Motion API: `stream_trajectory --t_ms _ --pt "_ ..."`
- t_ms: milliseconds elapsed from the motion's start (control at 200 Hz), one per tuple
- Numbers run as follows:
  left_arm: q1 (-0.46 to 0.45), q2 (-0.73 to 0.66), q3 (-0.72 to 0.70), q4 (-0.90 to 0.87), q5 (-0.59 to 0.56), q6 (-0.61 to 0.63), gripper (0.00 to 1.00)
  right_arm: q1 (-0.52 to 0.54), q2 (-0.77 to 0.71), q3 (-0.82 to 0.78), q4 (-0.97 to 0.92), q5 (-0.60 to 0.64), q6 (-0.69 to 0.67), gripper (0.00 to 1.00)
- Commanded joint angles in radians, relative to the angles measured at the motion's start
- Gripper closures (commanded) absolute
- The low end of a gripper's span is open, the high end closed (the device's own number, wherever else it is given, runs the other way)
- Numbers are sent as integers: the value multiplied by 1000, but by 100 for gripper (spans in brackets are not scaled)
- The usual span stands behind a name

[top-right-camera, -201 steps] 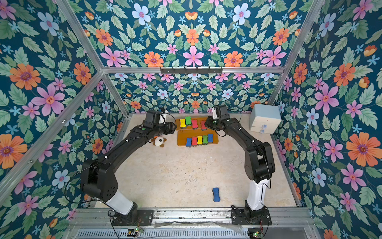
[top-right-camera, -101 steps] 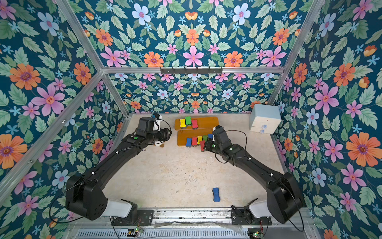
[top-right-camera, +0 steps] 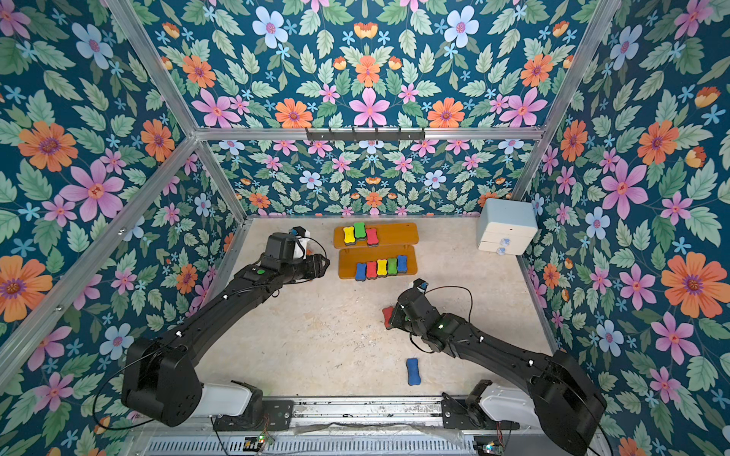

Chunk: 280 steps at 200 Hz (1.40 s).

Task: Remove the whiteboard erasers from the shelf
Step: Place the whiteboard eraser at the center of the board.

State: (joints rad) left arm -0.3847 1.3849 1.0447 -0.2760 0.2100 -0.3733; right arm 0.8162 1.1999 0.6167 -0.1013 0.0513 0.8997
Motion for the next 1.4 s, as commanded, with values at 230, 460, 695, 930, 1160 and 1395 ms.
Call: stream_trajectory --t_ms 230,460,695,930,1160,1395 --pt "-1 -12 -72 28 27 -64 32 8 10 -57 92 6 57 100" --pt "-1 -27 -98 40 20 -70 32 60 21 -82 103 34 91 100" --pt "-1 -54 -132 44 14 -58 31 160 7 -122 104 99 168 100" --pt "0 -57 -151 65 25 -53 31 281 -22 -164 60 170 276 100" --pt "-1 -70 -162 82 40 -52 30 383 -99 -183 -64 233 373 100" --pt "-1 -87 -181 84 43 -55 30 440 -135 -206 -145 237 444 100"
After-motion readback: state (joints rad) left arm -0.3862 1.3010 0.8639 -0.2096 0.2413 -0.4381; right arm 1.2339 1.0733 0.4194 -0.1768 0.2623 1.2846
